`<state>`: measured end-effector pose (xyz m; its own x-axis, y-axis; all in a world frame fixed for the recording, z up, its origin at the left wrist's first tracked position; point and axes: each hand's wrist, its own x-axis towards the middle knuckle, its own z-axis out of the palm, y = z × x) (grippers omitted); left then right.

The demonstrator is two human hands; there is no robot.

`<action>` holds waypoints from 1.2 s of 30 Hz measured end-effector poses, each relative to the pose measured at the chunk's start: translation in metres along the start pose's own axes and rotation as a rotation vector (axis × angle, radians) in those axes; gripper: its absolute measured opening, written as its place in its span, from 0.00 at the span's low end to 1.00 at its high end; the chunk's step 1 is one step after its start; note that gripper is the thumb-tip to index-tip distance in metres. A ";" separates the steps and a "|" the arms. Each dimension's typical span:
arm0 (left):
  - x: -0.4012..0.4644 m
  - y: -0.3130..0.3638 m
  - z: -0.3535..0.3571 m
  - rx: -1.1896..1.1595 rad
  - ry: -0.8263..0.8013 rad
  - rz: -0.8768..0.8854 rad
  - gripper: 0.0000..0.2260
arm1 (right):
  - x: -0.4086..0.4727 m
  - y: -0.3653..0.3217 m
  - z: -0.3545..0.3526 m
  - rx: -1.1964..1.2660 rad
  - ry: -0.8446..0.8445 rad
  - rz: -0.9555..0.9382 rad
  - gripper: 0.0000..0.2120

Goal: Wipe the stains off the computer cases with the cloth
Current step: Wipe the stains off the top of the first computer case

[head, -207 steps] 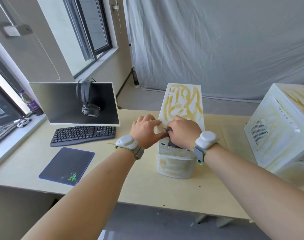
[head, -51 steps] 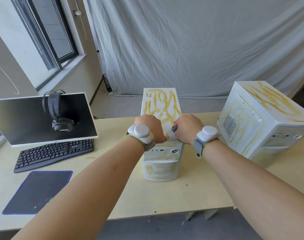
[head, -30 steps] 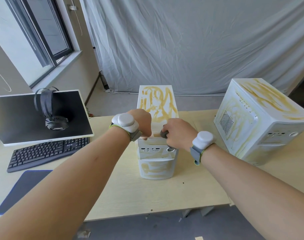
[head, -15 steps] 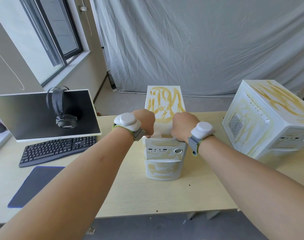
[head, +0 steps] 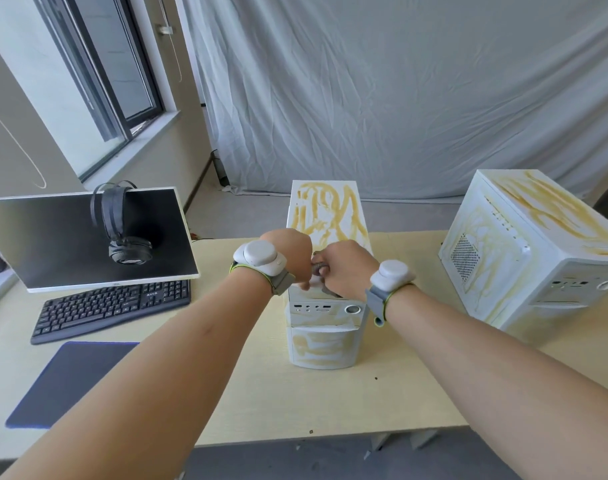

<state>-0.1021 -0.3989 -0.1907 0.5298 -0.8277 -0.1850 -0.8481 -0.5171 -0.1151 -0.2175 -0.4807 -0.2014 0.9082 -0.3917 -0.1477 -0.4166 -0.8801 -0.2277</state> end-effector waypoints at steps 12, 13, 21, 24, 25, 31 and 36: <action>-0.018 -0.058 0.034 -0.401 -0.044 -0.010 0.18 | 0.014 -0.024 -0.001 0.066 0.029 0.032 0.12; -0.016 -0.062 0.039 -0.521 -0.019 -0.025 0.15 | 0.014 -0.020 0.001 0.083 0.034 0.009 0.16; -0.025 -0.069 0.065 -0.977 0.232 -0.276 0.09 | 0.024 -0.044 0.015 -0.024 0.055 -0.005 0.09; -0.026 -0.066 0.065 -0.896 0.208 -0.239 0.13 | 0.024 -0.045 0.010 -0.054 0.060 -0.044 0.09; -0.024 -0.064 0.064 -0.883 0.193 -0.226 0.13 | 0.026 -0.043 0.006 -0.050 0.067 -0.041 0.10; -0.023 -0.061 0.062 -0.891 0.158 -0.246 0.13 | 0.024 -0.047 0.017 -0.037 0.041 -0.144 0.14; -0.025 -0.060 0.060 -0.887 0.168 -0.227 0.16 | 0.032 -0.044 0.010 0.018 0.086 -0.092 0.15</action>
<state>-0.0645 -0.3345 -0.2374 0.7348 -0.6711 -0.0979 -0.4505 -0.5909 0.6693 -0.1705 -0.4519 -0.2059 0.9425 -0.3315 -0.0426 -0.3311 -0.9087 -0.2541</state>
